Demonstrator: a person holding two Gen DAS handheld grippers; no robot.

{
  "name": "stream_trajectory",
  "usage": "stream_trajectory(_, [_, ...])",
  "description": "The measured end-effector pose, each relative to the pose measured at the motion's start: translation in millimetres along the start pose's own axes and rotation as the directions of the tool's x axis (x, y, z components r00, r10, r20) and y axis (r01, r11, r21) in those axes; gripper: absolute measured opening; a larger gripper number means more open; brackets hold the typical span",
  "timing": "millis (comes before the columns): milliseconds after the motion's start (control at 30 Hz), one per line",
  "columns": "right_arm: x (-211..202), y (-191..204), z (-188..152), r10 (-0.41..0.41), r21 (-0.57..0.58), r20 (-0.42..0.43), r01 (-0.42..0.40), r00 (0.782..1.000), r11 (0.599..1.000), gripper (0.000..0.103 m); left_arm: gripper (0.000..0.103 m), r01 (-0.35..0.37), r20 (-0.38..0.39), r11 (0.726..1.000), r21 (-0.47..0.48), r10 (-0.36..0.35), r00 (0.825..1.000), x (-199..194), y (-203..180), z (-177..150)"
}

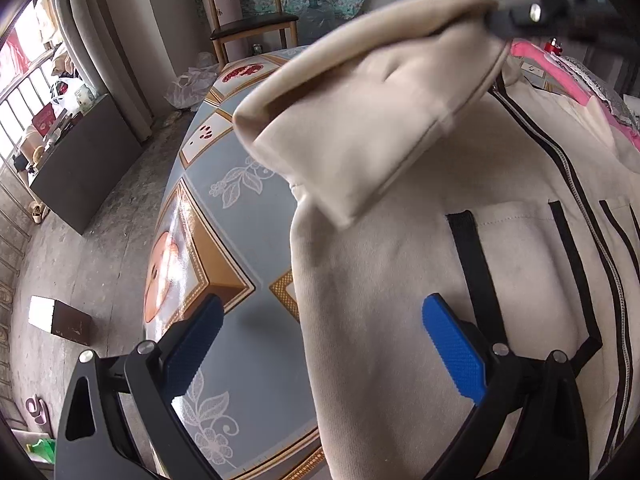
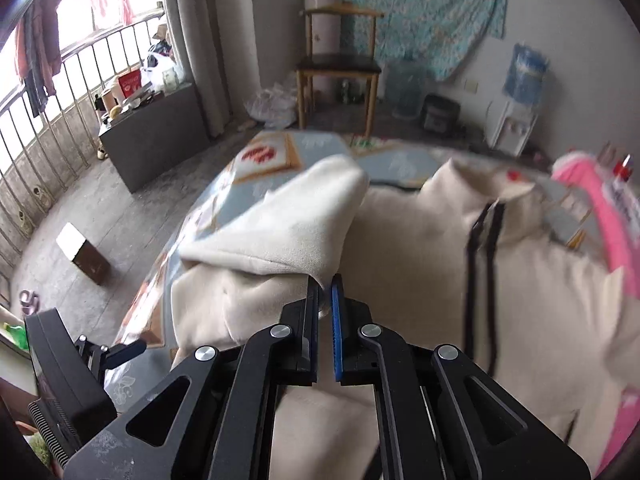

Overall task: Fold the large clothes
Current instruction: 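Lift the sleeve with the right tool and carry it across the jacket body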

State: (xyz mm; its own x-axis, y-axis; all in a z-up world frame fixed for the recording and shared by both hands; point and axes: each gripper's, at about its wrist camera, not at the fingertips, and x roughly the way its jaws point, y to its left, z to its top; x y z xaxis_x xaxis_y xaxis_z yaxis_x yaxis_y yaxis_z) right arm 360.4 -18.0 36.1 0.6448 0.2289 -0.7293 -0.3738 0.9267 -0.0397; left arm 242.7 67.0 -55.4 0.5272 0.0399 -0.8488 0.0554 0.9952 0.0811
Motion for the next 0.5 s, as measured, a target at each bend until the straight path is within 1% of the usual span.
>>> stream_trajectory(33, [-12.5, -4.8, 11.6, -0.036, -0.026, 0.048, 0.037, 0.998, 0.999, 0.005, 0.098, -0.002, 0.002, 1.0, 0.001, 0.002, 1.0, -0.8, 0.3, -0.6])
stream_trajectory(100, [-36.3, -13.4, 29.9, -0.08, -0.077, 0.124, 0.09, 0.989, 0.993, 0.006, 0.098, -0.005, 0.006, 1.0, 0.0, 0.005, 1.0, -1.0, -0.6, -0.7])
stream_trajectory(167, [-51.5, -14.8, 35.2, -0.097, -0.128, 0.161, 0.119, 0.982, 0.985, 0.006, 0.098, 0.0, 0.007, 1.0, -0.011, 0.0, 1.0, -0.4, 0.3, -0.7])
stream_trajectory(200, [-54.0, -11.4, 32.8, -0.085, -0.155, 0.16, 0.11, 0.984, 0.982, 0.006, 0.098, 0.005, 0.007, 1.0, -0.018, -0.004, 1.0, -0.1, 0.8, -0.3])
stream_trajectory(233, [-51.5, -6.2, 26.6, -0.06, -0.177, 0.143, 0.085, 0.988, 0.981, 0.006, 0.098, 0.01, 0.007, 1.0, -0.026, -0.01, 1.0, 0.3, 1.7, 0.0])
stream_trajectory(300, [-37.3, 8.6, 3.4, 0.018, -0.214, 0.062, -0.004, 0.998, 0.977, 0.006, 0.098, 0.025, 0.007, 0.999, -0.04, -0.025, 1.0, 1.0, 4.1, -1.8])
stream_trajectory(333, [-26.5, 15.2, -11.9, 0.064, -0.221, 0.012, -0.06, 0.998, 0.973, 0.007, 0.098, 0.033, 0.004, 0.998, -0.047, -0.033, 0.999, 1.6, 5.5, -2.0])
stream_trajectory(367, [-18.8, 18.0, -28.2, 0.112, -0.213, -0.043, -0.119, 0.993, 0.97, 0.01, 0.098, 0.039, 0.0, 0.998, -0.055, -0.039, 0.999, 2.2, 6.5, -1.7])
stream_trajectory(400, [-13.2, 17.7, -43.8, 0.156, -0.188, -0.098, -0.173, 0.983, 0.967, 0.016, 0.098, 0.043, -0.003, 0.997, -0.058, -0.043, 0.999, 2.5, 7.0, -1.1])
stream_trajectory(433, [-10.3, 13.9, -59.1, 0.205, -0.152, -0.139, -0.225, 0.969, 0.962, 0.019, 0.098, 0.043, -0.006, 0.997, -0.058, -0.044, 0.999, 2.9, 6.6, -0.3])
stream_trajectory(467, [-9.9, 6.6, -72.7, 0.263, -0.103, -0.168, -0.282, 0.95, 0.954, 0.03, 0.098, 0.041, -0.009, 0.998, -0.055, -0.042, 0.999, 3.0, 6.0, 0.6])
stream_trajectory(500, [-10.9, -5.3, -84.0, 0.311, -0.045, -0.179, -0.323, 0.933, 0.945, 0.041, 0.098, 0.039, -0.011, 0.998, -0.053, -0.04, 0.999, 3.1, 5.3, 1.4])
